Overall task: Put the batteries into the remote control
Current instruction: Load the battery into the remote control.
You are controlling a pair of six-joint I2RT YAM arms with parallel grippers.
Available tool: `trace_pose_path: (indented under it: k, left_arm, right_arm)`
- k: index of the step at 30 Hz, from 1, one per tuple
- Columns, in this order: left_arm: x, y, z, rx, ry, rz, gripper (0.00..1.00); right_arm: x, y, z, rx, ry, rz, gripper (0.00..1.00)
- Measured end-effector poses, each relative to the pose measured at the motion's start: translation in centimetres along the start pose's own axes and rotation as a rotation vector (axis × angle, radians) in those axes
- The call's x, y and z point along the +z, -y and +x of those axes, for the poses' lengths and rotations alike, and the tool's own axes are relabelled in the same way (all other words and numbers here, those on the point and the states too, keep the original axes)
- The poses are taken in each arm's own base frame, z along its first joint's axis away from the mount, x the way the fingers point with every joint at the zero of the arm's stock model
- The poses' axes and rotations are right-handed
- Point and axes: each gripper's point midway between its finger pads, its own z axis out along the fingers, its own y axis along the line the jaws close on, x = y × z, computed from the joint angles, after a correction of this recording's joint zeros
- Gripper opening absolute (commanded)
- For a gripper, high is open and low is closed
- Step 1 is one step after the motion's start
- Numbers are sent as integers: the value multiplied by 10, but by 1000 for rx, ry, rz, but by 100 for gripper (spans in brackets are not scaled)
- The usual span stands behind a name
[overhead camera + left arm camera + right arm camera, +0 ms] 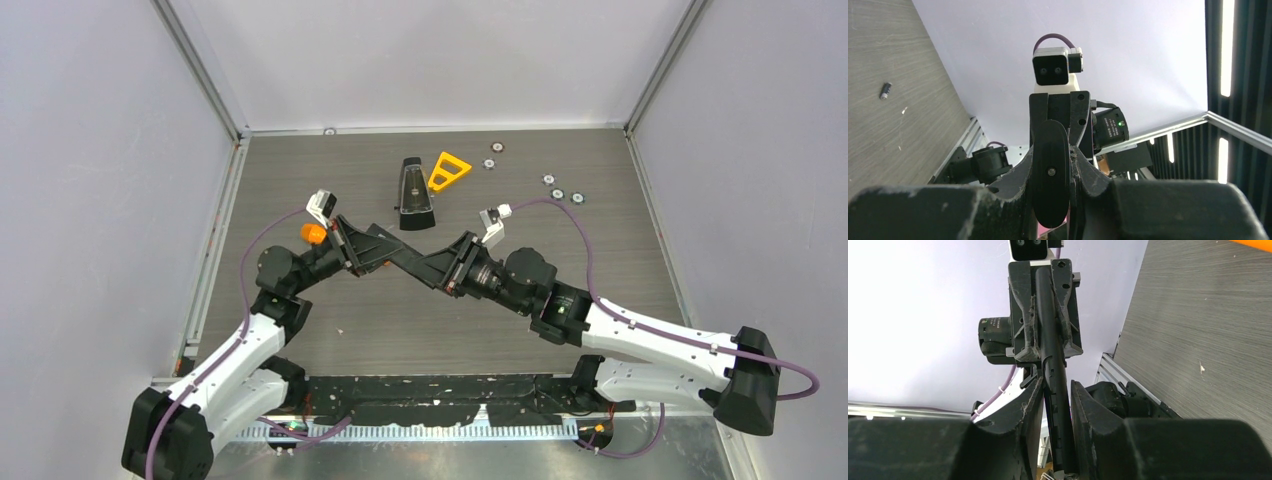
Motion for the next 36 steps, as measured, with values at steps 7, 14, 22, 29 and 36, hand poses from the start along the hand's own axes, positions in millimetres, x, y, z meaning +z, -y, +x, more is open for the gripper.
trace_pose_path:
  k: [7, 14, 22, 29, 36]
  left_arm:
    - [-1, 0, -2, -47, 24, 0, 0]
    - [0, 0, -6, -44, 45, -1, 0]
    - [1, -3, -6, -44, 45, -8, 0]
    - [1, -3, -6, -42, 45, -6, 0]
    - [0, -3, -6, -61, 45, -8, 0]
  right_arm:
    - [0, -2, 0, 12, -1, -9, 55]
    - [-1, 2, -3, 15, 4, 12, 71]
    - [-9, -7, -13, 9, 29, -15, 51]
    - [-9, -2, -13, 7, 26, 0, 22]
    - [-9, -1, -13, 17, 22, 0, 22]
